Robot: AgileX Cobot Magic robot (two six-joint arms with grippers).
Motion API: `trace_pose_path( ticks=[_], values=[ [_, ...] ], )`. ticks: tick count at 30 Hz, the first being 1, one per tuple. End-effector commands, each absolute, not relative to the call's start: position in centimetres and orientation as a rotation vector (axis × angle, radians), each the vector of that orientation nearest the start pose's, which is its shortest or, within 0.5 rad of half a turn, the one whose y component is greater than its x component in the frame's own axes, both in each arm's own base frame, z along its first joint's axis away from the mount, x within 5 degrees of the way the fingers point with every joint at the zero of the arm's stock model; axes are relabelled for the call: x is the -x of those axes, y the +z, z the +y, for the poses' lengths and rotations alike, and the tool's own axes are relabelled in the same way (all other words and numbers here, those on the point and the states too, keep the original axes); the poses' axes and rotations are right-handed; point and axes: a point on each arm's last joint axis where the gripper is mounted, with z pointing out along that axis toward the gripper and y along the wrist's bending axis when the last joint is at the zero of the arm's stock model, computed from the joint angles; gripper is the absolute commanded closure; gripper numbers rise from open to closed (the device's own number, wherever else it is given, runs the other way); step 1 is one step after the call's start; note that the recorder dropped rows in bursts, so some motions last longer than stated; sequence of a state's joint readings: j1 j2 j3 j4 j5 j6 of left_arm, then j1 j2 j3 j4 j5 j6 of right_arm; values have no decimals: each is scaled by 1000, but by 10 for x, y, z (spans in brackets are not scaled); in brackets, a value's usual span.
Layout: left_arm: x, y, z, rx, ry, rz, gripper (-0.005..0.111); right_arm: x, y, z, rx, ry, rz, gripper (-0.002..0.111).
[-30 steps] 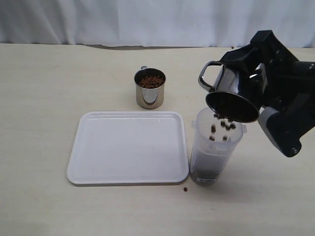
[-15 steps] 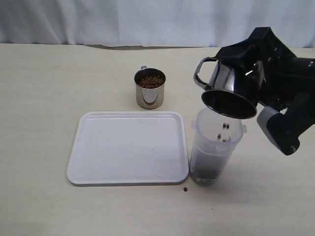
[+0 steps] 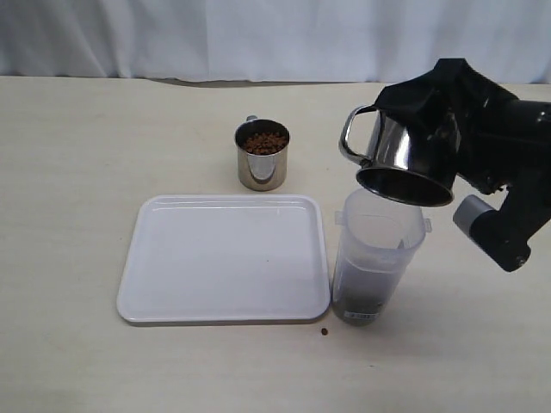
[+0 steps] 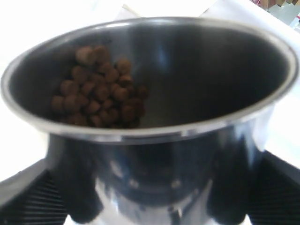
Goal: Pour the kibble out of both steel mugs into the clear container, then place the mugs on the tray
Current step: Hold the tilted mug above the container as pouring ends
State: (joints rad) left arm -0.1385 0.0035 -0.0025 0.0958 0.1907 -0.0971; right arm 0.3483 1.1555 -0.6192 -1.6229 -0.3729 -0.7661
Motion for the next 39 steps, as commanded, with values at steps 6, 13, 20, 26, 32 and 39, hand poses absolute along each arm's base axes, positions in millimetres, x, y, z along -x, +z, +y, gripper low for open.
trace_pose_path(
  ticks=[6, 13, 20, 26, 32, 39],
  values=[
    [-56, 198, -6, -99, -88, 1654, 107, -205, 274, 114, 2090, -902, 111, 103],
    [-56, 198, -6, -99, -88, 1654, 107, -205, 274, 114, 2099, -926, 70, 103],
    [-56, 198, -6, -99, -88, 1654, 107, -205, 275, 114, 2105, -945, 36, 103],
    [-56, 198, -6, -99, -88, 1654, 107, -205, 275, 114, 2106, -955, 15, 103],
    [-56, 198, -6, -99, -88, 1654, 107, -205, 275, 114, 2106, -969, -5, 103],
    [-56, 197, -6, -98, -90, 1656, 107, -205, 276, 115, 2098, -968, 7, 103]
  ],
)
